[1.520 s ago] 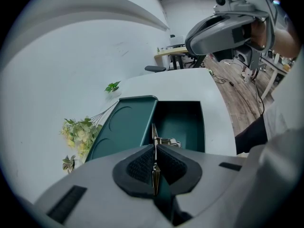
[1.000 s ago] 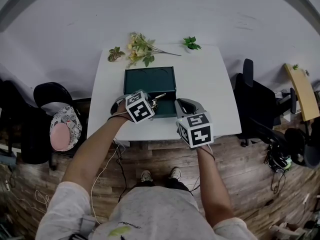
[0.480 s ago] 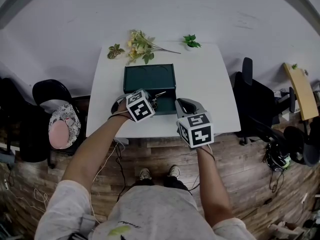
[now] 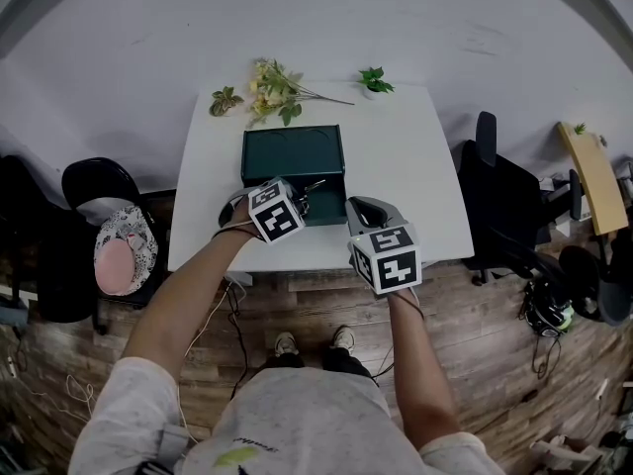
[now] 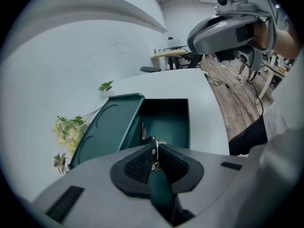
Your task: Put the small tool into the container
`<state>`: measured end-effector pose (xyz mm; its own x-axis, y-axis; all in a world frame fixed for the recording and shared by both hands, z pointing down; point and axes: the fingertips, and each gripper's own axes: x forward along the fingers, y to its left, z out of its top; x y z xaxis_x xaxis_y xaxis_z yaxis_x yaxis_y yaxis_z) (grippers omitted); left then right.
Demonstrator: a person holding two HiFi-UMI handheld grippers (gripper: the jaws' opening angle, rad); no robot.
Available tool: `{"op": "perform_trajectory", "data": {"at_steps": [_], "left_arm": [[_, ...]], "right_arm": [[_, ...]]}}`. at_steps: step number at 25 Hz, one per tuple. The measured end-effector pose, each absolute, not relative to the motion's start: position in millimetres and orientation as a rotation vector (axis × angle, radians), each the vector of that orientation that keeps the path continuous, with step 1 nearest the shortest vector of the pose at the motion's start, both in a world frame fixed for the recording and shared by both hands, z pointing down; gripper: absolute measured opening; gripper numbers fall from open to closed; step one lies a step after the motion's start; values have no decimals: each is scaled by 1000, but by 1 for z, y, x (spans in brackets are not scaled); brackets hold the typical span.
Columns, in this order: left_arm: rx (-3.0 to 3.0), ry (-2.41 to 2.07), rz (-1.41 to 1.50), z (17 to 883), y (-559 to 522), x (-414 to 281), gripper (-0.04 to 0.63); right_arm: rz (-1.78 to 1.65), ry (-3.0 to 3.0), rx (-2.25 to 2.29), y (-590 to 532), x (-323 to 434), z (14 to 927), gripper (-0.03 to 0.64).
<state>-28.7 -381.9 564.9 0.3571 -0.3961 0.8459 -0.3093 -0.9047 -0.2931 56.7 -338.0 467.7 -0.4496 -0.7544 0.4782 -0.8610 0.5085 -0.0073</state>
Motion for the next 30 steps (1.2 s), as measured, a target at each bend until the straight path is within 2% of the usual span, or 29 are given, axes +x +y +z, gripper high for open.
{"op": "perform_trajectory", "data": {"at_steps": [30], "left_arm": [[-2494,662,-1601,570,-373,-32,63]], "right_arm": [[336,-2339,1315,-330,52,466,5]]}}
